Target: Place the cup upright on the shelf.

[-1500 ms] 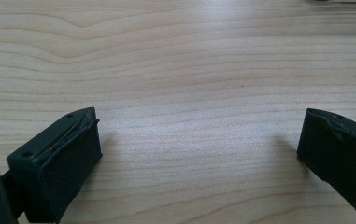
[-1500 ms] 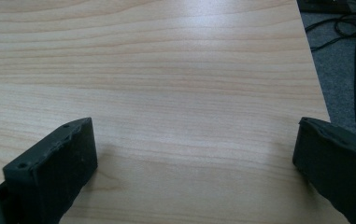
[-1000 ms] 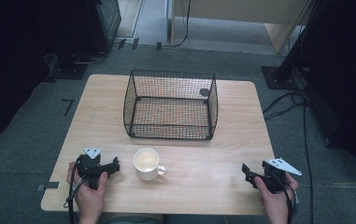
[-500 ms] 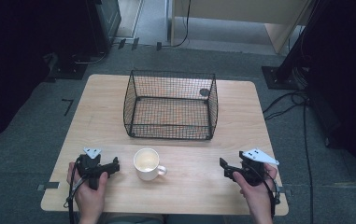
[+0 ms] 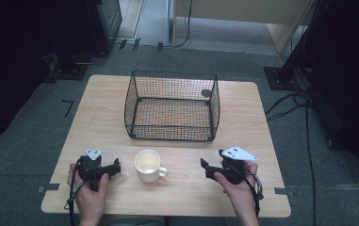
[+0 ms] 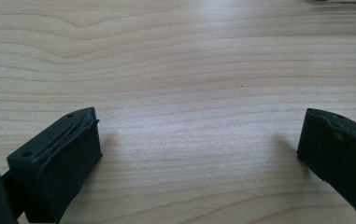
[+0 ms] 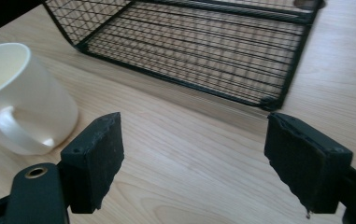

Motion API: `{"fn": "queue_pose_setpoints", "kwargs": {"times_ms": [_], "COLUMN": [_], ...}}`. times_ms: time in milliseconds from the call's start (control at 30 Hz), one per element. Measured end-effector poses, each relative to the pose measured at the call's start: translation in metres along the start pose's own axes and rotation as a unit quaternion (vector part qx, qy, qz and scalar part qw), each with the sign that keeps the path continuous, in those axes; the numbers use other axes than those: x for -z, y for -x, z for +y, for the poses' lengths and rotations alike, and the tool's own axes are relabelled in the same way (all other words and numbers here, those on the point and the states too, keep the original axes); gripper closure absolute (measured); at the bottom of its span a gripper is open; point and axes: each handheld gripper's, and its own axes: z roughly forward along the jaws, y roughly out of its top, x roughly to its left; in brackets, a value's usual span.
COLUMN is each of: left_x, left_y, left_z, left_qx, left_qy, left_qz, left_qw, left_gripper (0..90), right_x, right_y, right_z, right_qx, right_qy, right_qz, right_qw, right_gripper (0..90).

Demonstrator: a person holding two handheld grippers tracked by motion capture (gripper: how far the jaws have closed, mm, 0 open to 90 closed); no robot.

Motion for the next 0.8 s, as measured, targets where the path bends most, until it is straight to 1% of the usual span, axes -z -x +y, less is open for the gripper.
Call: {"fn": "queue_pose_setpoints", "kwargs": {"times_ms": [300,367,400,433,500,533,567,600,633,667,700,733,767,800], "left_x": [0.000,0.000,0.000,0.000,0.000,0.000,0.000,0.000,0.000,0.000,0.000,0.000,0.000,0.000], "left_y": [0.000,0.000,0.000,0.000,0.000,0.000,0.000,0.000,0.000,0.000,0.000,0.000,0.000,0.000], "left_z": [0.000,0.000,0.000,0.000,0.000,0.000,0.000,0.000,0.000,0.000,0.000,0.000,0.000,0.000], "left_qx": [0.000,0.000,0.000,0.000,0.000,0.000,0.000,-0.001,-0.001,0.000,0.000,0.000,0.000,0.000], "left_qy": [0.000,0.000,0.000,0.000,0.000,0.000,0.000,0.000,0.000,0.000,0.000,0.000,0.000,-0.001], "left_qz": [0.000,0.000,0.000,0.000,0.000,0.000,0.000,0.000,0.000,0.000,0.000,0.000,0.000,0.000], "left_qw": [1.0000,1.0000,1.0000,1.0000,1.0000,1.0000,1.0000,1.0000,1.0000,1.0000,1.0000,1.0000,1.0000,1.0000], "left_gripper": [0.0,0.0,0.0,0.0,0.0,0.0,0.0,0.0,0.0,0.0,0.0,0.0,0.0,0.0], "right_x": [-0.016,-0.018,-0.018,-0.020,-0.022,-0.022,-0.023,-0.026,-0.026,-0.026,-0.029,-0.030,-0.030,-0.032], "right_y": [-0.031,-0.036,-0.036,-0.040,-0.045,-0.045,-0.047,-0.053,-0.053,-0.054,-0.058,-0.059,-0.059,-0.063], "right_z": [0.006,0.007,0.007,0.007,0.007,0.007,0.007,0.007,0.007,0.006,0.005,0.005,0.005,0.004], "right_qx": [0.019,0.023,0.023,0.025,0.025,0.025,0.028,0.031,0.031,0.034,0.038,0.040,0.040,0.042], "right_qy": [-0.008,-0.009,-0.009,-0.008,-0.010,-0.010,-0.010,-0.014,-0.014,-0.016,-0.020,-0.020,-0.020,-0.021], "right_qz": [0.042,0.048,0.048,0.056,0.067,0.067,0.072,0.085,0.085,0.091,0.108,0.113,0.113,0.134], "right_qw": [0.9989,0.9985,0.9985,0.9981,0.9974,0.9974,0.9970,0.9958,0.9958,0.9952,0.9933,0.9926,0.9926,0.9898], "right_gripper": [20.3,22.8,22.8,23.9,24.9,24.9,25.3,26.6,26.6,26.8,27.8,29.6,29.6,33.4]}}
